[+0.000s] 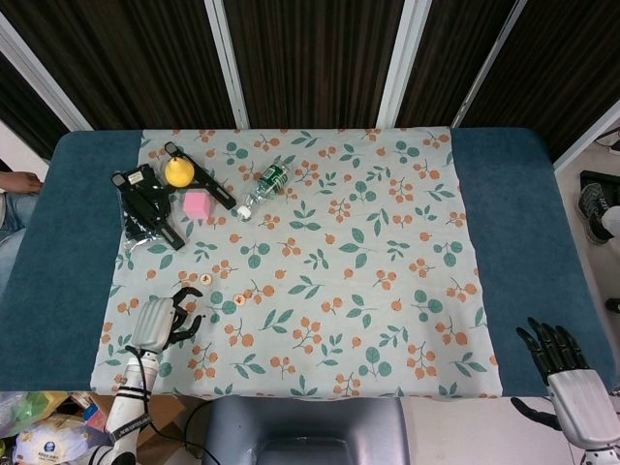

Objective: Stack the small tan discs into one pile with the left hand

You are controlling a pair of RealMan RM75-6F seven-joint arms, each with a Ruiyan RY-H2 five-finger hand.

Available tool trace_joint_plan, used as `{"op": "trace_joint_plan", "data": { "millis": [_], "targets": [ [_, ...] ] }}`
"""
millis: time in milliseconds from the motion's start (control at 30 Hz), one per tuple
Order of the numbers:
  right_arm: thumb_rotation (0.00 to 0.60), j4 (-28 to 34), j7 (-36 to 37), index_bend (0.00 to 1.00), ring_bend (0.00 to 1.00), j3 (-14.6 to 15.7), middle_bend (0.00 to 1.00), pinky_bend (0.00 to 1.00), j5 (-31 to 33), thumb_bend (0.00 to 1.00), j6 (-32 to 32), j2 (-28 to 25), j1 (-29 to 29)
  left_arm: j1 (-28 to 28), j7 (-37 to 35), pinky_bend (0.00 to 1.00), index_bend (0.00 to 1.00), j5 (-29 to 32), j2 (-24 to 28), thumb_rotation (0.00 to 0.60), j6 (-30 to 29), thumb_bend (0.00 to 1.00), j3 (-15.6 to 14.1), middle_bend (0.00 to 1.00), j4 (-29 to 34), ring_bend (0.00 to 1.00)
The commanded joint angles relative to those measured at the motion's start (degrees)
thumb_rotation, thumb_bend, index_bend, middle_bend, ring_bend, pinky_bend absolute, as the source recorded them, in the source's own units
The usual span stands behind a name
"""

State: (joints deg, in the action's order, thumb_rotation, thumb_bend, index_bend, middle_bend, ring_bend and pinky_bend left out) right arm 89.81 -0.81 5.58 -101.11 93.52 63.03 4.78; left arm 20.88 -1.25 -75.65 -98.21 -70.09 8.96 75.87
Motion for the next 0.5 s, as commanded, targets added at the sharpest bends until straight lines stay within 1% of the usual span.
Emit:
{"op": "trace_joint_plan", "data": {
  "millis": [33,67,167,367,500],
  "targets": [
    [0.6,-0.12,0.47,0.0,0.0,-0.02,0.0,0.0,0.1,0.1,0.05,-0.2,-0.02,3.33,9.65,1.0,0.36,0.76,-5.28,0.6,0.36,0.41,1.48,1.0,0.97,1.0],
    [0.6,-0.11,0.58,0.0,0.0,-0.02,0.0,0.0,0.14,0.1,-0.03,-0.26,-0.07,3.97,12.59,1.0,0.36,1.77,-6.83,0.6,0.46,0.42,1.98,1.0,0.99,1.0],
    [0.6,-0.02,0.73,0.0,0.0,-0.03,0.0,0.0,0.26,0.1,-0.27,-0.38,-0.18,5.53,17.54,1.0,0.36,3.59,-9.51,0.6,0.92,0.42,3.09,1.0,0.49,1.0],
    [0.6,-0.1,1.73,0.0,0.0,-0.07,0.0,0.0,0.32,0.1,0.22,-0.66,-0.06,7.68,23.41,1.0,0.36,6.99,-12.6,0.6,1.76,0.41,5.0,1.0,-1.75,1.0],
    [0.6,-0.12,2.02,0.0,0.0,0.04,0.0,0.0,0.27,0.1,-0.04,-0.84,-0.18,9.22,26.63,1.0,0.37,9.24,-14.72,0.6,2.55,0.41,6.15,1.0,-5.1,1.0]
  ]
}}
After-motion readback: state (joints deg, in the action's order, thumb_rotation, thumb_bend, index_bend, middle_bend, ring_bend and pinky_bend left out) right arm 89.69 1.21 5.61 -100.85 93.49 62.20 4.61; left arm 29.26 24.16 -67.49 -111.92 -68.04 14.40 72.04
